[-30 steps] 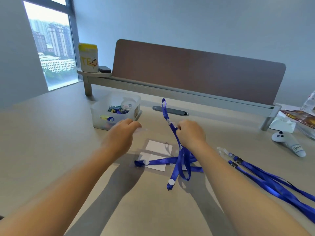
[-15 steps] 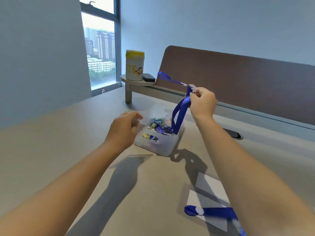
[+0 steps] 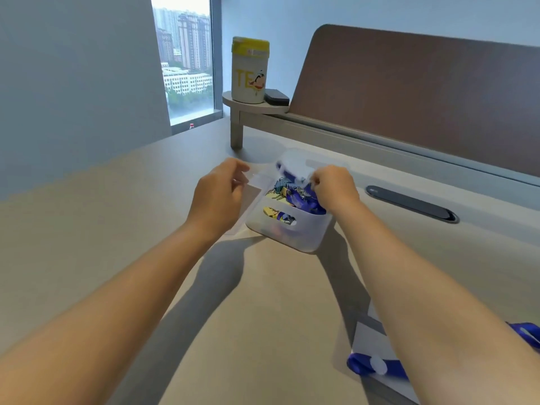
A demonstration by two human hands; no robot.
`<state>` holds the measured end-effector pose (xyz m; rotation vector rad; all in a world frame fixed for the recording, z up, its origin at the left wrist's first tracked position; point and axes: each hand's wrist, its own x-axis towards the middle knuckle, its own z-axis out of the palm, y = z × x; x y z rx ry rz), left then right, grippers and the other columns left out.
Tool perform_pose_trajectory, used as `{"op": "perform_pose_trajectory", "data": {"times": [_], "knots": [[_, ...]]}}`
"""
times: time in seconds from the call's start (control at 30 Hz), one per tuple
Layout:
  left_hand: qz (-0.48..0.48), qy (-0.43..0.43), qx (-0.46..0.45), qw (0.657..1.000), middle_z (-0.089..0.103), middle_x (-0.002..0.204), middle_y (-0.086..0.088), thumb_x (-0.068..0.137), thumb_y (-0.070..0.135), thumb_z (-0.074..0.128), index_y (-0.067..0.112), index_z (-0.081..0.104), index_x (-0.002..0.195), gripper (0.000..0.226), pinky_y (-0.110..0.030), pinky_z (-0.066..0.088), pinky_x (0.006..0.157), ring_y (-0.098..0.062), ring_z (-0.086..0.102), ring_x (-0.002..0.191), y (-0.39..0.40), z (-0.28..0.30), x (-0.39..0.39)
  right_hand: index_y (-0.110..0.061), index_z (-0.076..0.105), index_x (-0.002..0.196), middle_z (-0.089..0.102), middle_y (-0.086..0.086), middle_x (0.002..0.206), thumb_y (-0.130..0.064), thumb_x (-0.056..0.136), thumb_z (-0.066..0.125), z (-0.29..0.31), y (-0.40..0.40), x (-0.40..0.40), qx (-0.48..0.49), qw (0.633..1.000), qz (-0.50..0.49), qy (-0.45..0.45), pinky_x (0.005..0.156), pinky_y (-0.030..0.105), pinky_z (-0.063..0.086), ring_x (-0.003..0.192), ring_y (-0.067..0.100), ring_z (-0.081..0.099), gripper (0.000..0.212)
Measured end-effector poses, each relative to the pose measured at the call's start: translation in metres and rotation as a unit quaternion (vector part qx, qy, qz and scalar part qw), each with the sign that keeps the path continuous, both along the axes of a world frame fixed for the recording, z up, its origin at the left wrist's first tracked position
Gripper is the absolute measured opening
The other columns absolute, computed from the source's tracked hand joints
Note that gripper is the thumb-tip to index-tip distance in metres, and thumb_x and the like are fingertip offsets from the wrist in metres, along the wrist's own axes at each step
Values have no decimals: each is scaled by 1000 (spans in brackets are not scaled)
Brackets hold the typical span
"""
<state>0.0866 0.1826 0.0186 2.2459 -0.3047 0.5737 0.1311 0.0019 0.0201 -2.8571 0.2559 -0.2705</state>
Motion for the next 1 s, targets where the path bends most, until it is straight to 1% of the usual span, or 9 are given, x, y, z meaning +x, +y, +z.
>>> {"op": "perform_pose_trajectory", "data": {"times": [0.07,0.1,0.17,0.3,0.43,0.5,0.67,0.87,1.0], "knots": [[-2,-2,2,1000,63,114,-17,89,3,47,3,53,114,26,-20,38,78,-24,55,97,-1,1,-3,-8,58,124,55,17,129,5,88,44,5,1,-6,-24,996,24,81,89,37,45,107,33,52,41],[-4,-4,3,1000,63,114,-17,89,3,47,2,53,114,26,-20,38,78,-23,54,96,-1,2,-5,-10,52,131,50,16,136,5,89,42,8,1,-12,-22,995,38,92,96,37,44,119,33,49,46],[-8,-7,7,1000,62,115,-17,89,3,47,2,53,114,26,-20,38,78,-27,55,100,-2,5,-10,-11,45,137,46,14,143,5,91,37,16,-1,-24,15,997,55,59,103,38,40,128,33,43,49],[-22,-27,8,999,61,116,-18,88,3,49,2,53,114,26,-22,39,77,-26,54,99,-8,16,-28,-9,51,131,55,12,135,3,92,38,35,-14,-61,74,995,42,-45,102,36,43,121,29,53,43],[-76,-63,4,995,63,113,-19,86,6,55,1,54,112,27,-24,41,75,-30,57,99,-30,28,-61,-5,58,123,60,13,128,-5,94,40,47,-38,-124,79,993,22,-86,90,29,45,113,28,57,34],[-116,-83,11,990,64,111,-20,84,9,58,1,56,111,28,-25,42,75,-33,60,97,-48,30,-84,-4,60,120,62,14,125,-8,94,42,47,-55,-163,73,994,1,-86,83,25,41,110,27,58,31],[-214,-133,62,966,66,102,-24,87,0,51,0,61,104,20,-28,40,74,-38,60,91,-107,17,-146,-4,61,118,63,14,125,-10,93,45,36,-102,-263,80,991,-86,-59,98,35,43,114,27,57,31],[-315,-148,82,934,62,109,-21,89,-4,42,1,63,104,27,-27,37,73,-35,59,92,-177,1,-202,-4,63,115,64,13,123,-9,91,46,9,-157,-353,129,972,-194,-39,94,33,44,112,27,58,30],[-352,-144,103,919,63,105,-21,87,-7,42,3,65,103,30,-37,46,74,-36,59,89,-214,-12,-212,0,68,103,69,18,111,-7,88,48,-13,-192,-379,140,958,-247,-32,92,39,48,103,32,61,26]]}}
